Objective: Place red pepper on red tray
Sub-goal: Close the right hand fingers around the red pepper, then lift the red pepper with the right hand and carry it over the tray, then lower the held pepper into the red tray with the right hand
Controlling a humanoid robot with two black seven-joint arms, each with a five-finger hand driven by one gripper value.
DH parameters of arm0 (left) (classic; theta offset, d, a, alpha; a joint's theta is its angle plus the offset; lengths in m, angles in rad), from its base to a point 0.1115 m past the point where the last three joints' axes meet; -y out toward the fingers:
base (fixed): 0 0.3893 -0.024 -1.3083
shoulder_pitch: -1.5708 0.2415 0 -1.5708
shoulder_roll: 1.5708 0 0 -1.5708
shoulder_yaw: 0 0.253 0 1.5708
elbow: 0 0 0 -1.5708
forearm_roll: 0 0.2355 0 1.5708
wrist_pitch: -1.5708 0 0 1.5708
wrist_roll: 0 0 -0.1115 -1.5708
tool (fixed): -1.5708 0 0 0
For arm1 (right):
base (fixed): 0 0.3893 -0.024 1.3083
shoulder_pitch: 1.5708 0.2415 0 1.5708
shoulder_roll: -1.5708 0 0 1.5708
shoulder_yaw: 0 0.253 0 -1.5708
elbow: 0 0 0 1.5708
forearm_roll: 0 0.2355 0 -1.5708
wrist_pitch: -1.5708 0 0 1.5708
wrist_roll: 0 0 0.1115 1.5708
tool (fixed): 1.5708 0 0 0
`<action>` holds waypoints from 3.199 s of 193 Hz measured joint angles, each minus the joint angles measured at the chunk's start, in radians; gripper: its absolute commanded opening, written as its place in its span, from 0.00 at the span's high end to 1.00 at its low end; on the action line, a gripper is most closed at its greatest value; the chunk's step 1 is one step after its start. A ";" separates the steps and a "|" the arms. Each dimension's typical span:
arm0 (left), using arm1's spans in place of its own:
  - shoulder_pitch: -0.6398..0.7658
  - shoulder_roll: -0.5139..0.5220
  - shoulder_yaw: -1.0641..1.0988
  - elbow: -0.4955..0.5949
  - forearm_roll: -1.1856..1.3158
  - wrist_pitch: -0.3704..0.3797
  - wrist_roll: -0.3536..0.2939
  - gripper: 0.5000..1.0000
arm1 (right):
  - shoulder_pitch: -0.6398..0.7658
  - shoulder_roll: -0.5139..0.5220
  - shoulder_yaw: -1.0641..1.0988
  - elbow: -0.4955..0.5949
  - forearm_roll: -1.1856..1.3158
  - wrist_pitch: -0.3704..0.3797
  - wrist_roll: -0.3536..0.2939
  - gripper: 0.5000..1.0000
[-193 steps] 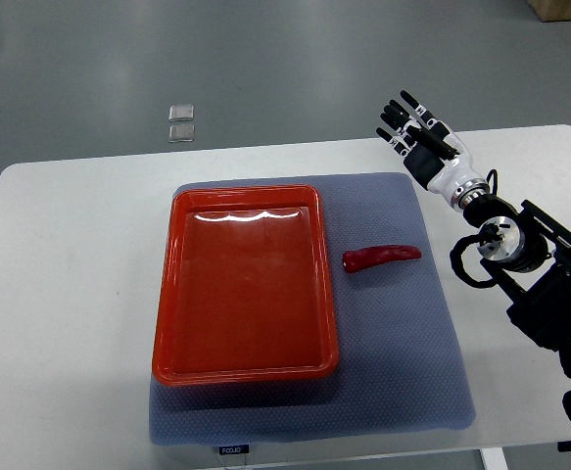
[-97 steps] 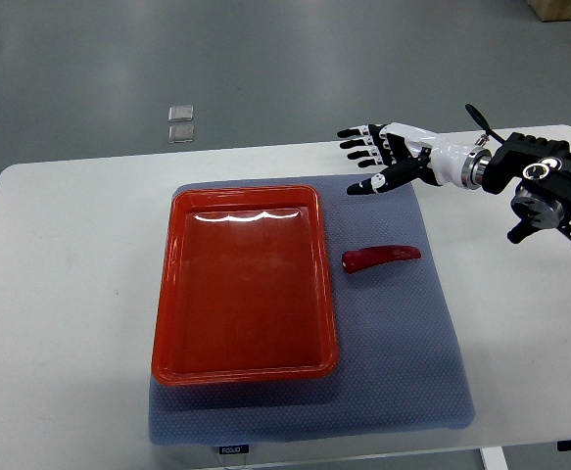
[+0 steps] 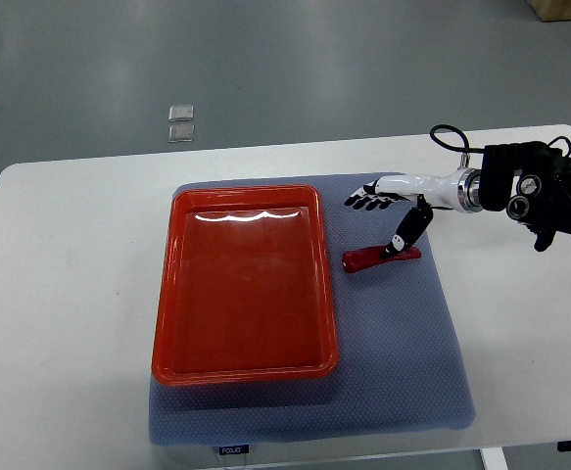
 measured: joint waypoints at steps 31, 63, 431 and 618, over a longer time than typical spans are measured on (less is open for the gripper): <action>0.000 0.000 -0.001 0.000 0.000 0.000 0.000 0.00 | -0.003 0.003 -0.012 0.000 -0.020 -0.018 0.000 0.19; 0.000 0.000 -0.002 0.001 0.000 0.000 0.001 0.00 | -0.016 0.018 -0.014 0.001 -0.034 -0.053 0.000 0.21; 0.000 0.000 -0.003 0.011 -0.001 0.000 0.002 0.00 | 0.096 -0.034 -0.040 0.047 -0.087 -0.100 0.012 1.00; 0.000 0.000 -0.003 0.005 -0.001 0.000 0.001 0.00 | 0.270 0.533 -0.198 -0.192 0.047 -0.107 0.004 1.00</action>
